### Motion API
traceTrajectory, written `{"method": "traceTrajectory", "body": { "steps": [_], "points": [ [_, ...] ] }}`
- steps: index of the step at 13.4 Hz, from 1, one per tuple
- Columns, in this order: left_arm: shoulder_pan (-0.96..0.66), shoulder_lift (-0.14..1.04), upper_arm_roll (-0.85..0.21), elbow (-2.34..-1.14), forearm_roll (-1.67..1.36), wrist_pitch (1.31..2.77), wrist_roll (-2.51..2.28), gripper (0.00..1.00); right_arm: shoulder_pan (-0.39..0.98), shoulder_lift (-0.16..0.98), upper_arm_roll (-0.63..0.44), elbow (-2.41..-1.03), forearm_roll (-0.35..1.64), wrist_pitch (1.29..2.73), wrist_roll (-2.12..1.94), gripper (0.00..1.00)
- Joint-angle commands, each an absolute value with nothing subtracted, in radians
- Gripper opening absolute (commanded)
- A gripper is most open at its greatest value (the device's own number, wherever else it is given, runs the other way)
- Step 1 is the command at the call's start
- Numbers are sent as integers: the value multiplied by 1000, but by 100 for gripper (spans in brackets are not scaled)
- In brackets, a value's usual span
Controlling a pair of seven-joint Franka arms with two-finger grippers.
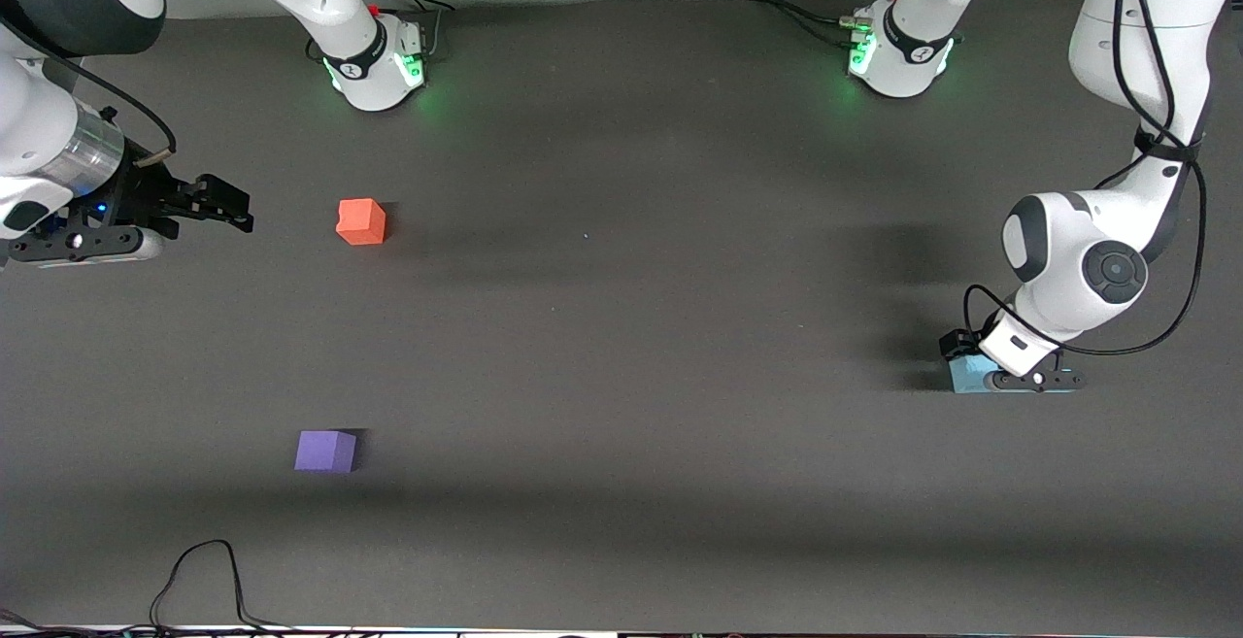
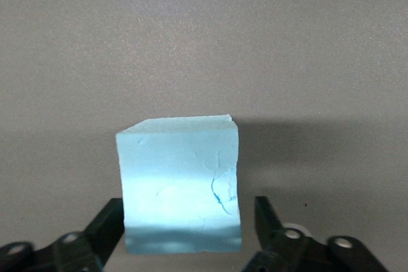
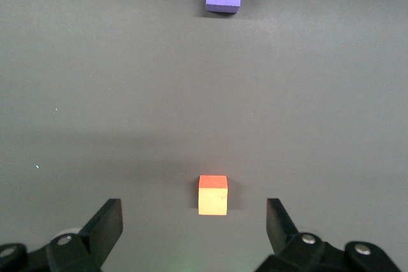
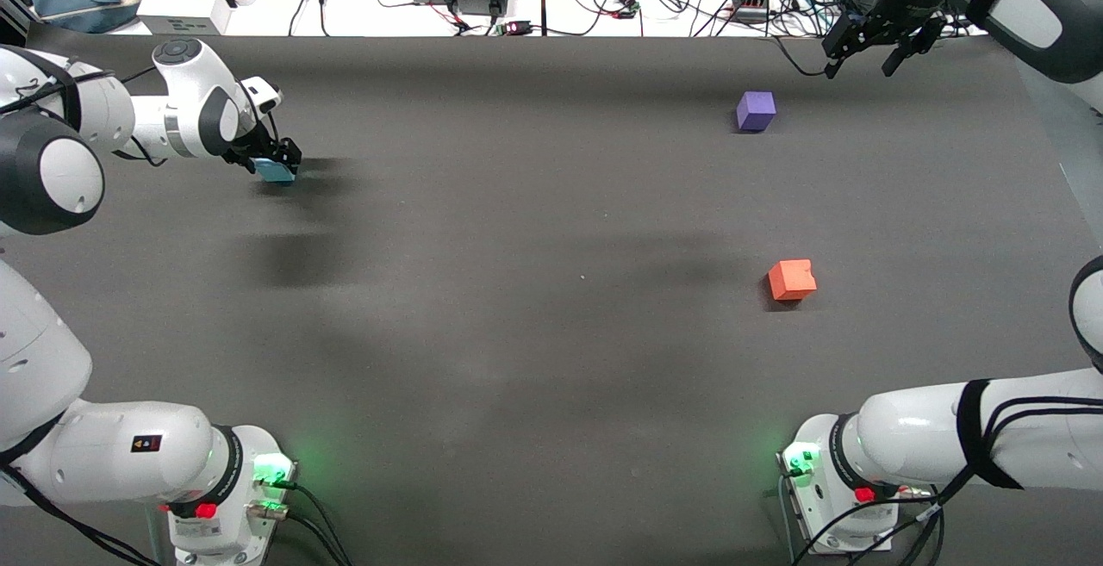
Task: Place blue block between orange and purple blocks
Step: 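Close the left gripper on the light-blue block and lift it, then carry the light-blue block with the left gripper to mid-table and lower it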
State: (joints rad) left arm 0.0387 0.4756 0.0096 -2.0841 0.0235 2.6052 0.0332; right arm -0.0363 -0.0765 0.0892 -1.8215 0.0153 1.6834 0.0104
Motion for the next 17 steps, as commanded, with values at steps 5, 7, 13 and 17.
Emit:
{"method": "traceTrajectory", "body": {
  "steps": [5, 7, 13, 17],
  "points": [
    [41, 472, 8, -2068, 21, 2595, 23, 32, -32, -83, 84, -1829, 28, 1690, -6, 100],
    [43, 471, 8, -2050, 21, 2586, 26, 32, -32, -81, 84, -1829, 28, 1692, -6, 100],
    [41, 368, 6, -1837, 21, 2142, 23, 32, -32, -84, 83, -1829, 48, 1692, -9, 76],
    [-38, 339, -31, -1695, 18, 1924, -159, 32, -31, -86, 83, -1830, 48, 1683, 6, 100]
  ]
}}
